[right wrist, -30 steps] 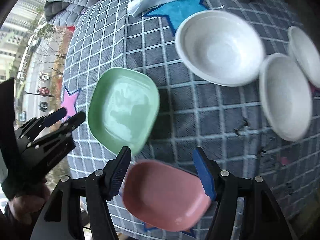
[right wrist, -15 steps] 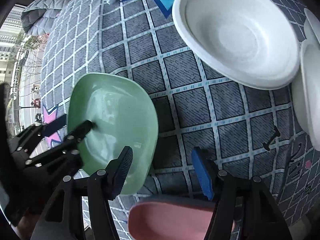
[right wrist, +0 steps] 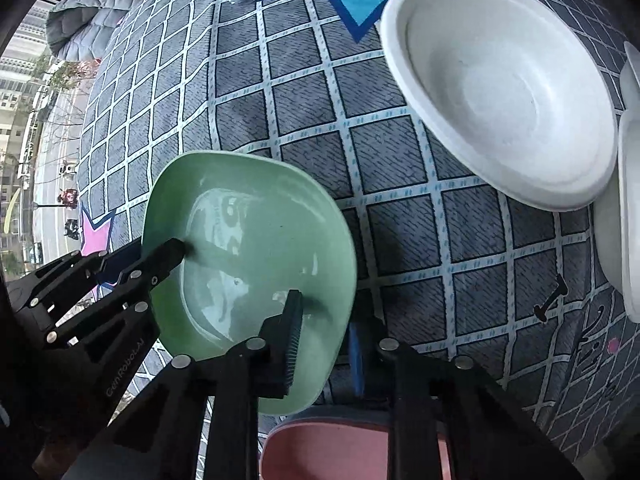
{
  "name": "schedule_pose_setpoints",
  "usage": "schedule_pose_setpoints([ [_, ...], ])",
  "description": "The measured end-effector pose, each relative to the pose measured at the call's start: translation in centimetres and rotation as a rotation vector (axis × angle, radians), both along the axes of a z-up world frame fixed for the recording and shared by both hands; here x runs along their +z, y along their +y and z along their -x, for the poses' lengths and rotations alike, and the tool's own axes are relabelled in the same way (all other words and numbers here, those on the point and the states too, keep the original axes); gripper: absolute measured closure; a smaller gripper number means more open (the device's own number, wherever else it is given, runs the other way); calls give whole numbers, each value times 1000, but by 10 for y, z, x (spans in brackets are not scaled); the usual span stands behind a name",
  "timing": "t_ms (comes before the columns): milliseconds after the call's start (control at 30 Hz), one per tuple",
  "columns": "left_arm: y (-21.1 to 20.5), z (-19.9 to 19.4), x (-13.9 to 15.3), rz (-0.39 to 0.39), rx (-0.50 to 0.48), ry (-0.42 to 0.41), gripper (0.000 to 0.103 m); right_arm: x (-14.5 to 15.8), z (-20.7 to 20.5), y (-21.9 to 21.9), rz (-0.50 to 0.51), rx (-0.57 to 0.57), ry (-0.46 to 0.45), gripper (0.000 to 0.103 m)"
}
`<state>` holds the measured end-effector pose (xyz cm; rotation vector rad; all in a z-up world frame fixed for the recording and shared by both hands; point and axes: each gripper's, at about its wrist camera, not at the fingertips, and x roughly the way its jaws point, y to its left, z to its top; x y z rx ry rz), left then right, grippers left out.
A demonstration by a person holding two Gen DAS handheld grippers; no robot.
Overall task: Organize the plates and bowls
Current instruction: 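Lift the green plate with the left gripper and lower it onto the pink plate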
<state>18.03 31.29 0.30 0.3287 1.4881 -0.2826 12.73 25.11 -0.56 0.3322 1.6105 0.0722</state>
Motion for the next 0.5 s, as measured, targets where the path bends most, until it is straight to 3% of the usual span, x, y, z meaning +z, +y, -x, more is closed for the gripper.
schedule_pose_setpoints([
  [167, -4, 18, 2, -12, 8, -7, 86, 7, 1, -6, -2, 3, -9, 84],
  [500, -5, 37, 35, -21, 45, -36, 86, 37, -6, -11, -1, 41, -43, 84],
])
